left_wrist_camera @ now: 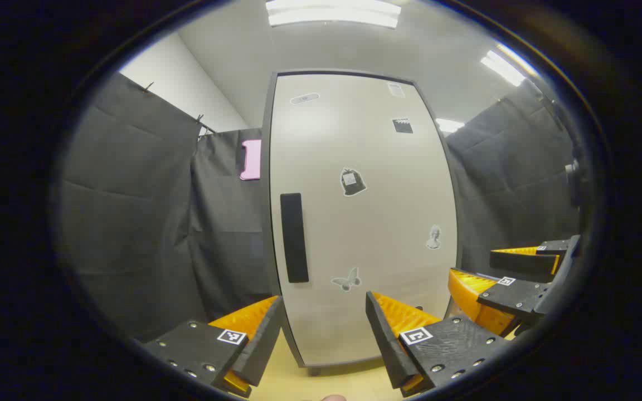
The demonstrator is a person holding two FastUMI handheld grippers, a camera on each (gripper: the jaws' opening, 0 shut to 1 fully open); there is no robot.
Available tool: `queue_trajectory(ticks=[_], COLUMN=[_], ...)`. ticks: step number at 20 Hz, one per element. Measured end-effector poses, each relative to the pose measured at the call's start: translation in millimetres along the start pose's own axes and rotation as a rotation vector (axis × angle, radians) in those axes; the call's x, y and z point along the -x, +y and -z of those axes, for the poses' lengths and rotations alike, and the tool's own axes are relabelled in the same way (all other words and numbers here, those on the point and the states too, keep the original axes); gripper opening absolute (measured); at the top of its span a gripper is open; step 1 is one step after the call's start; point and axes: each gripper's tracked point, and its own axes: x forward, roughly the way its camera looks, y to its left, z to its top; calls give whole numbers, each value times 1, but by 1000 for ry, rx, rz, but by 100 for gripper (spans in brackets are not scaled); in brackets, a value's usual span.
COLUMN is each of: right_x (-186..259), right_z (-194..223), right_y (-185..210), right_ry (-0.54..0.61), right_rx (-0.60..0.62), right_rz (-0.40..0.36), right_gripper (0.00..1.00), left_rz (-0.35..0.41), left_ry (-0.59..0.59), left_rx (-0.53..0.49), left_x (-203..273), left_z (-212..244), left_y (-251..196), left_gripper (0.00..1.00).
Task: Open the cabinet door with the right hand, grasp the bottle in the cabinet with the left hand and place it on the coaster, then close the cabinet door with the right hand.
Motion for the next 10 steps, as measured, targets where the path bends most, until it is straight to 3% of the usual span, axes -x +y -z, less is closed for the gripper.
queue_trajectory(ticks=[2,10], right_x=[-1,0], right_z=[-1,-3], right_y=[2,-1], right_ry=[0,2], right_rx=[0,-36], right_rz=[-9,-13], right_gripper=[94,94], left_rz=[-3,-14], left_ry=[3,29], left_rx=[5,42], left_x=[-2,-8], left_z=[0,6], left_y=[-2,-2], left_gripper=[84,87])
